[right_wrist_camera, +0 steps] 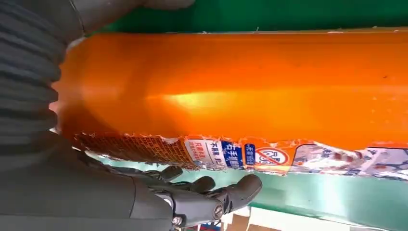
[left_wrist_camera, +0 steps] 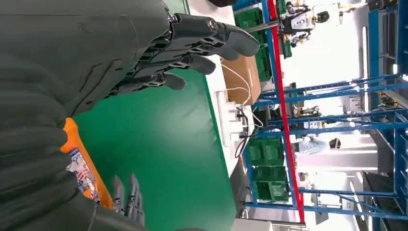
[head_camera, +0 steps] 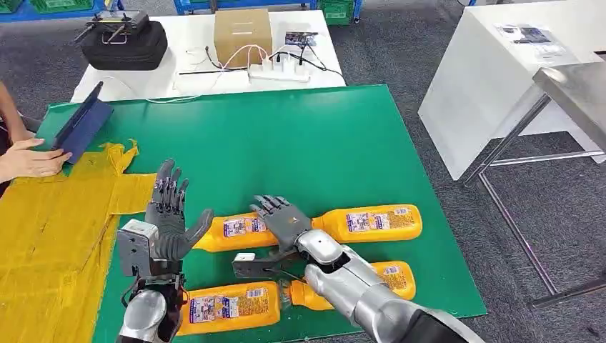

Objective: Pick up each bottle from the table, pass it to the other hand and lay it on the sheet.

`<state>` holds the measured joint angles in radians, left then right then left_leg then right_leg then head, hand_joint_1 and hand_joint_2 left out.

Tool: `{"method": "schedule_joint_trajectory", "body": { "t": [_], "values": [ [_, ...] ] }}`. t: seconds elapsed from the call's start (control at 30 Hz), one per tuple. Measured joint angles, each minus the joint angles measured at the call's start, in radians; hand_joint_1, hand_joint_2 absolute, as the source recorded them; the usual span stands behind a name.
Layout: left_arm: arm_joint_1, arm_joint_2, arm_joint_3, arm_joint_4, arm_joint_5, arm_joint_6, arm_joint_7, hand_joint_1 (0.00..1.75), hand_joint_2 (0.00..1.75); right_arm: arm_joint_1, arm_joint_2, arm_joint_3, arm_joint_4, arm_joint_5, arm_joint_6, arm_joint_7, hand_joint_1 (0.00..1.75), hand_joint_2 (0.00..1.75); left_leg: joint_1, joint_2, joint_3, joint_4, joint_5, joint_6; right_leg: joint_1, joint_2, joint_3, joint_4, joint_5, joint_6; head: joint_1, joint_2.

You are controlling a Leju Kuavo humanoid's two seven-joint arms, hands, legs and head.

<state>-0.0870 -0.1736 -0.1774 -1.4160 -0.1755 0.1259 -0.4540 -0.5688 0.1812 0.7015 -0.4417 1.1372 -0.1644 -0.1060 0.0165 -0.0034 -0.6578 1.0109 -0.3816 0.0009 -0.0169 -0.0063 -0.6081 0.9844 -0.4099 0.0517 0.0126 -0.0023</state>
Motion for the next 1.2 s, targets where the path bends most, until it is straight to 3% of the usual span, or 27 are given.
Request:
{"method": "schedule_joint_trajectory", "body": {
  "t": [0.17,0.2,0.23,0.3,0.47,0.67,0.83,1.2],
  "values": [
    [-0.003,0.0,-0.004,0.006,0.006,0.001,-0.001,0.0,1.75,-0.008,-0.001,0.001,0.018,-0.002,0.006,0.04,0.02,1.75,0.0,0.0,0.001,0.0,0.0,0.0,0.0,0.0,0.0,0.0,0.0,0.0,0.0,0.0],
    [-0.005,0.0,-0.006,0.007,0.009,0.001,-0.001,0.0,1.75,-0.012,-0.003,0.0,0.023,-0.01,0.011,0.043,0.77,1.75,0.0,0.0,0.001,0.0,0.0,0.0,0.0,0.0,0.0,0.0,0.0,0.0,0.0,0.0],
    [-0.007,0.0,-0.011,0.009,0.011,0.001,-0.002,0.0,1.75,-0.016,-0.005,-0.001,0.028,-0.015,0.017,0.052,1.4,1.75,0.0,0.0,0.001,0.0,0.0,0.0,0.0,0.0,0.0,0.0,0.0,0.0,0.0,0.0],
    [-0.013,0.0,-0.021,0.013,0.017,0.001,-0.003,0.0,1.75,-0.023,-0.008,-0.002,0.037,-0.008,0.016,0.082,1.75,1.75,0.0,0.0,0.001,0.0,0.0,0.0,0.0,0.0,0.001,0.0,0.0,0.0,0.0,0.0],
    [-0.012,0.0,-0.029,0.013,0.016,0.015,0.003,0.0,1.75,-0.02,-0.006,-0.008,0.045,0.025,-0.13,0.161,1.75,1.75,0.0,0.0,0.0,0.0,0.001,0.001,0.0,0.0,0.001,0.0,0.001,0.001,0.0,0.0],
    [0.025,0.0,-0.029,-0.021,-0.013,0.024,0.018,0.0,1.75,0.032,0.004,-0.112,-0.005,-0.055,-0.438,0.086,1.75,1.75,0.0,0.0,-0.001,0.0,0.001,0.001,0.0,0.0,0.0,0.0,0.001,0.001,0.0,0.0],
    [0.038,0.0,-0.031,-0.04,-0.022,0.024,0.019,0.0,1.75,0.073,0.013,-0.174,-0.052,-0.092,-0.468,0.04,1.75,1.75,0.0,0.0,-0.002,0.0,0.0,0.0,0.0,0.0,-0.001,0.0,0.0,0.001,0.0,0.0],
    [0.072,0.0,-0.045,-0.08,-0.036,0.02,0.018,0.0,1.75,0.235,0.026,-0.363,-0.334,-0.49,-0.468,-0.286,1.75,1.75,0.0,-0.001,-0.002,0.0,0.0,0.0,0.0,-0.001,-0.001,0.0,0.0,0.001,0.0,0.0]
  ]
}}
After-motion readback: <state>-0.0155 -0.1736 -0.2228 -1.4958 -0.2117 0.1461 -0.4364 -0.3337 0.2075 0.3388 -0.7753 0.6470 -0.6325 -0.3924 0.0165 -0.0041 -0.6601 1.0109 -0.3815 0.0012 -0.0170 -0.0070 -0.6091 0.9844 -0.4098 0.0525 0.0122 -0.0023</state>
